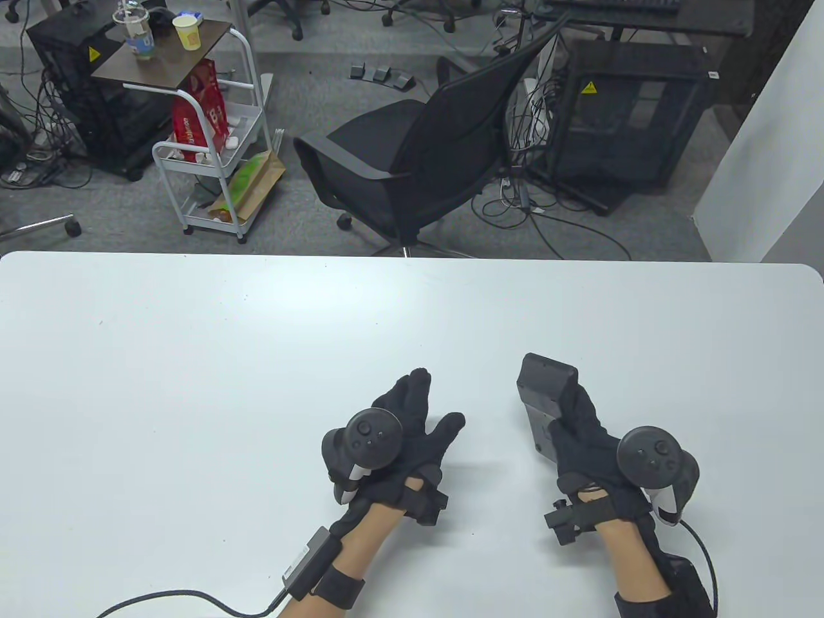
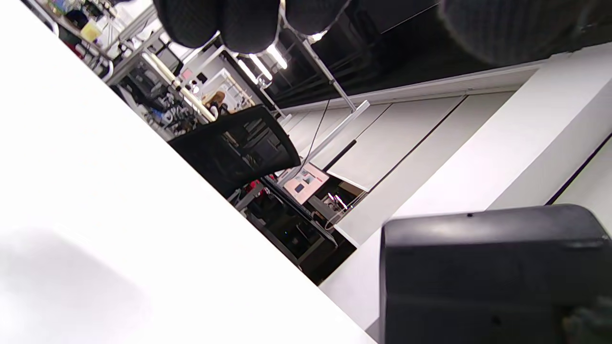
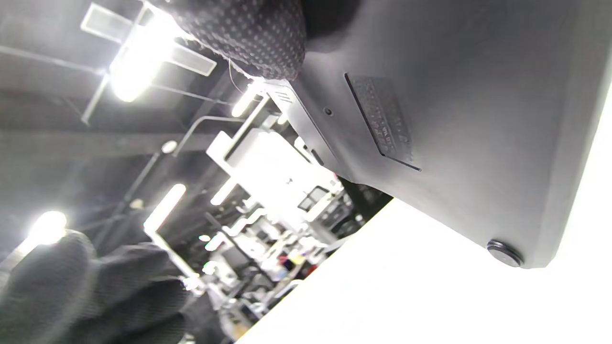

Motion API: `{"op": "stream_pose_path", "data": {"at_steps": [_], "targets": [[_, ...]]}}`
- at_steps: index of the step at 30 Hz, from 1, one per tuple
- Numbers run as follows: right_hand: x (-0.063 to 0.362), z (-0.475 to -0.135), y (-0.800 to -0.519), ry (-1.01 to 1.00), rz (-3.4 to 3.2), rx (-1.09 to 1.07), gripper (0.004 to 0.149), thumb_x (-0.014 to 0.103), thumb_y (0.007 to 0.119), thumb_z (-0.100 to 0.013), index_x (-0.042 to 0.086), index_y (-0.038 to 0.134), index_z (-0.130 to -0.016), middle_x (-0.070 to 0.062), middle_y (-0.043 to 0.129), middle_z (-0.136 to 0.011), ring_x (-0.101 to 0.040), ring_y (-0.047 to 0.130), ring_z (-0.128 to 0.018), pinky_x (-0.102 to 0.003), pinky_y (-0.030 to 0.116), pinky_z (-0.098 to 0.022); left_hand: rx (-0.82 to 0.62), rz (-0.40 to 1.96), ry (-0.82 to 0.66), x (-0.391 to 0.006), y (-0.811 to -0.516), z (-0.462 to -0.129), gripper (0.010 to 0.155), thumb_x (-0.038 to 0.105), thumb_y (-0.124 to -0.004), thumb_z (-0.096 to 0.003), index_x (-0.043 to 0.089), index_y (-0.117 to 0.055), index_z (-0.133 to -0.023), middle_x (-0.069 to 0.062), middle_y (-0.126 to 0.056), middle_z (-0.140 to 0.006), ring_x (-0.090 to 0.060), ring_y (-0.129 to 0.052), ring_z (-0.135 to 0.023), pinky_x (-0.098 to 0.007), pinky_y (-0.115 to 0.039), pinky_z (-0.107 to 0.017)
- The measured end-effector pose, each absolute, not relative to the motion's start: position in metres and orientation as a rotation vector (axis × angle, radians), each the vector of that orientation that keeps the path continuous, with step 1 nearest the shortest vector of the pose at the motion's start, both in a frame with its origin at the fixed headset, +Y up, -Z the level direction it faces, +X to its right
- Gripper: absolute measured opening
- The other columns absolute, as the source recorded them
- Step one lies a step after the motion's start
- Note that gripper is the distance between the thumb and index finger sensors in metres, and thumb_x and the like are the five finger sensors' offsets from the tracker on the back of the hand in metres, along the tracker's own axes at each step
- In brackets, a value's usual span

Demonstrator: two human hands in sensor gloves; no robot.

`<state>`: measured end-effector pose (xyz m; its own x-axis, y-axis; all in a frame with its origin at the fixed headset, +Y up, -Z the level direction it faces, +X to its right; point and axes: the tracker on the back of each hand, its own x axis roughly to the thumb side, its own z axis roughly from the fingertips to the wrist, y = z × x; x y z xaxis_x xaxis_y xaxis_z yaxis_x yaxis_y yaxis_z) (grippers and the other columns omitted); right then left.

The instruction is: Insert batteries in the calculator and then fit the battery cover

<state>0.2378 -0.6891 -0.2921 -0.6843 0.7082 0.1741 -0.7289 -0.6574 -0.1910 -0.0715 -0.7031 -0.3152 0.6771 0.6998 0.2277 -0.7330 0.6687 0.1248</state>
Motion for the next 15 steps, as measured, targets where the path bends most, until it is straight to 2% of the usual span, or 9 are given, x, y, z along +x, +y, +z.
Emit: {"op": "stream_pose_path", "data": {"at_steps": [9,15], "targets": [[0.222,-0.292,-0.696,-0.35,2.831,-0.014,0.063,0.019,0.077,-0.051,0.005,0.045,-0.104,-0.034,0.069,-0.093,-0.062,0.081,-0.07,-0.065,0.074,-0.044,0.214,0.753,-0.138,-0.074,-0.704,-0.315,0.089,0.069,-0.073,-0.0375,0.017,-0.049,-0.106,-0.019,-0.052,-0.108,-0.048,-0.057,-0.096,-0.066,-0.049,-0.066],[0.215,-0.296,-0.706,-0.282,3.028,-0.114,0.063,0.019,0.077,-0.051,0.006,0.045,-0.104,-0.034,0.068,-0.094,-0.062,0.08,-0.072,-0.066,0.073,-0.045,0.273,0.526,-0.106,-0.074,-0.701,-0.313,0.089,0.072,-0.071,-0.0366,0.021,-0.048,-0.107,-0.016,-0.043,-0.112,-0.053,-0.048,-0.101,-0.07,-0.042,-0.068]]}}
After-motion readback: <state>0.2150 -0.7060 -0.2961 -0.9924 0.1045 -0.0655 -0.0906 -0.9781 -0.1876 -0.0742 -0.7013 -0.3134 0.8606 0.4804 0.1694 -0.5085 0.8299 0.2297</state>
